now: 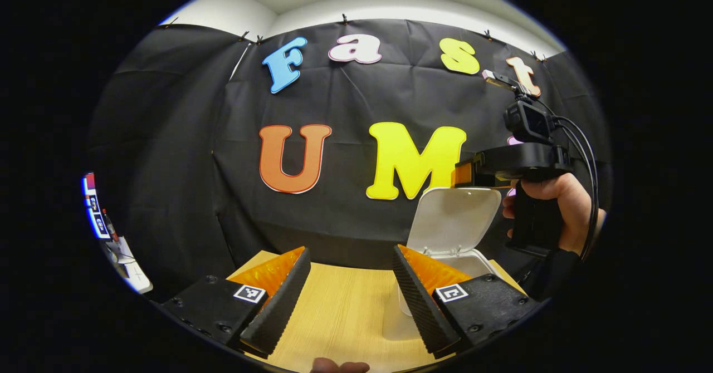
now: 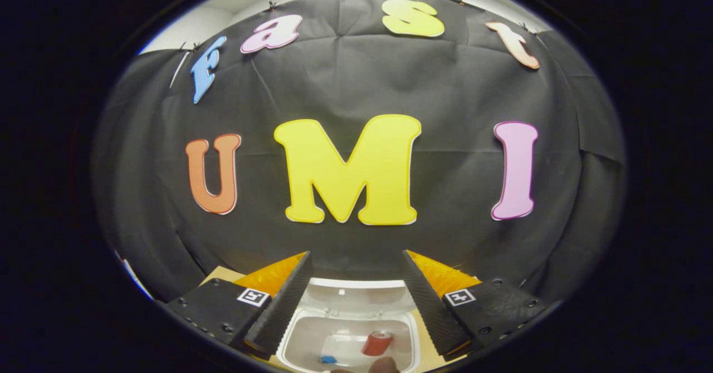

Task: Press the lid of the desktop garbage bin to open it, pick up the crumpled paper on the desktop and throw it into the bin, then pick up the pop can on the desktop and drop it into the bin, and finally close the garbage bin lid.

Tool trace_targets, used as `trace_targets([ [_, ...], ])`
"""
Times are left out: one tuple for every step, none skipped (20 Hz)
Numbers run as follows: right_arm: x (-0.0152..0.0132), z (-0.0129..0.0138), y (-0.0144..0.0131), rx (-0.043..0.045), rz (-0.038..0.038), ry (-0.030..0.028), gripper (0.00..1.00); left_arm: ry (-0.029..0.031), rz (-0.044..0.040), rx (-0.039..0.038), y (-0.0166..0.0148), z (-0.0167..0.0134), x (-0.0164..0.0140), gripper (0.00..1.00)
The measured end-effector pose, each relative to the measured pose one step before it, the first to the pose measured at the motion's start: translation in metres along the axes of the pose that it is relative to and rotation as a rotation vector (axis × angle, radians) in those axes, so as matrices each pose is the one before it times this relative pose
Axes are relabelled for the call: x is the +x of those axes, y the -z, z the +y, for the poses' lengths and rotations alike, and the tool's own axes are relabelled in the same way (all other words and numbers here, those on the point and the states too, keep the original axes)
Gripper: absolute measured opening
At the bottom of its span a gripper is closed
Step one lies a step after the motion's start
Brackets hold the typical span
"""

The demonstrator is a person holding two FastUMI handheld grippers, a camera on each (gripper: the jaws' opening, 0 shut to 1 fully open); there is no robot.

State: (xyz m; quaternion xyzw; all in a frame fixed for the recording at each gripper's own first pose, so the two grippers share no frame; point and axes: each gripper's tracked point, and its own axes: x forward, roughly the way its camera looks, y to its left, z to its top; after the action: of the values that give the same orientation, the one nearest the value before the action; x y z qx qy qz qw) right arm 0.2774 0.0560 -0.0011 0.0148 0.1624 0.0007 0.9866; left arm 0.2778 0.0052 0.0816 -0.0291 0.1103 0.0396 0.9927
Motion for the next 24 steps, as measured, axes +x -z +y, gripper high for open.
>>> trace_targets([
  [-0.00785, -0.0008, 0.00467, 0.00062, 0.00398, 0.00206, 0.98, 0.00503, -0.00757, -0.00094, -0.0021, -0.00031, -0.00461, 0.95],
  [-0.00592, -0.00003, 0.00349, -0.00126, 0.00323, 0.00062, 0.98, 0.00274, -0.00462, 0.00238, -0.0017, -0.00019, -0.00372, 0.95],
  [-0.00782, -0.00157, 0.00454, 0.00028, 0.00337, 0.00144, 0.98, 0.00167, -0.00398, 0.00285, -0.00016, -0.00003, -0.00557, 0.95],
  [-0.00395, 0.00036, 0.00424, -0.00042, 0.00461, 0.00017, 0.98, 0.00298, -0.00383, 0.00001, -0.00015, -0.00081, -0.00437, 0.95],
  [-0.00602, -0.00031, 0.00604, -0.00004, 0.00769, -0.00116, 0.98, 0.00253, -0.00353, 0.00101, -0.00052, -0.00104, -0.00586, 0.95],
  [-0.00388, -0.00061, 0.00341, 0.00094, 0.00476, -0.00043, 0.98, 0.00064, -0.00241, 0.00224, -0.00051, 0.00009, -0.00384, 0.95],
  [-0.00358, -0.00028, 0.00433, 0.00011, 0.00489, 0.00047, 0.98, 0.00126, -0.00249, 0.00198, -0.00097, 0.00021, -0.00366, 0.95],
  [-0.00381, -0.00108, 0.00597, -0.00055, 0.00774, 0.00196, 0.98, 0.00007, -0.00164, 0.00234, -0.00058, 0.00011, -0.00523, 0.95],
  [-0.00343, -0.00017, 0.00447, 0.00064, 0.00686, -0.00054, 0.99, -0.00084, -0.00256, 0.0009, -0.00014, 0.00043, -0.00343, 0.95],
  [-0.00308, 0.00004, 0.00473, 0.00125, 0.00676, -0.00095, 0.98, -0.00017, -0.00172, 0.00034, -0.00031, 0.00013, -0.00272, 0.95],
  [-0.0034, -0.00022, 0.0041, -0.0001, 0.00725, -0.0014, 0.99, -0.00106, -0.00285, 0.00165, -0.0006, -0.00002, -0.00226, 0.94],
  [-0.00232, -0.00067, 0.0045, -0.00045, 0.00554, 0.00063, 0.99, -0.00107, -0.00286, 0.00219, -0.00023, 0.00106, -0.00323, 0.95],
  [-0.00422, 0.00011, 0.00442, 0.00137, 0.0051, -0.00532, 0.99, -0.00015, -0.0029, 0.00262, -0.00055, 0.00004, -0.00363, 0.94],
  [-0.00286, -0.0002, 0.00389, 0.00459, 0.00399, -0.00428, 0.98, 0.00068, -0.00118, 0.00103, -0.00062, -0.00032, -0.00256, 0.95],
  [-0.00222, -0.00096, 0.00456, 0.00267, 0.00762, -0.00205, 0.98, 0.00126, -0.00078, 0.00096, 0.00027, -0.0011, -0.00121, 0.95],
  [-0.00179, -0.00086, 0.00653, -0.00025, 0.01175, -0.00176, 0.97, 0.00078, -0.00109, 0.00247, -0.00079, -0.00065, -0.00209, 0.94],
  [-0.00148, -0.00029, 0.0059, -0.00187, 0.01006, -0.00094, 0.98, 0.00079, -0.00429, 0.00188, -0.00079, 0.00023, -0.00248, 0.94],
  [-0.00167, -0.00065, 0.00468, -0.00196, 0.00693, -0.00092, 0.98, 0.0002, -0.00349, 0.00151, -0.00156, -0.00055, -0.00198, 0.94],
  [-0.00244, -0.00003, 0.00525, -0.0019, 0.00866, -0.00054, 0.98, -0.00066, -0.00097, 0.00021, -0.00004, -0.00055, -0.00107, 0.94],
  [-0.00037, -0.00065, 0.00494, -0.00076, 0.0079, -0.00061, 0.98, 0.00027, -0.00027, -0.00188, 0.00139, -0.00105, -0.00086, 0.94],
  [-0.00157, -0.00024, 0.00413, -0.00106, 0.00682, -0.00135, 0.98, 0.00149, 0.00026, -0.00135, 0.00058, -0.00104, -0.00088, 0.95],
  [-0.00129, -0.0007, 0.00319, -0.00209, 0.00382, -0.00029, 0.98, 0.00004, 0.00131, 0.00101, 0.00037, -0.00072, -0.00077, 0.95],
  [-0.00109, -0.00064, 0.00349, -0.00216, 0.00401, -0.00049, 0.98, 0.00082, 0.00034, 0.00191, 0.00005, -0.00102, -0.00134, 0.95],
  [-0.00064, -0.00032, 0.0047, -0.00148, 0.00563, -0.00103, 0.98, 0.00043, 0.00073, 0.00126, 0.00046, -0.00097, -0.00034, 0.95],
])
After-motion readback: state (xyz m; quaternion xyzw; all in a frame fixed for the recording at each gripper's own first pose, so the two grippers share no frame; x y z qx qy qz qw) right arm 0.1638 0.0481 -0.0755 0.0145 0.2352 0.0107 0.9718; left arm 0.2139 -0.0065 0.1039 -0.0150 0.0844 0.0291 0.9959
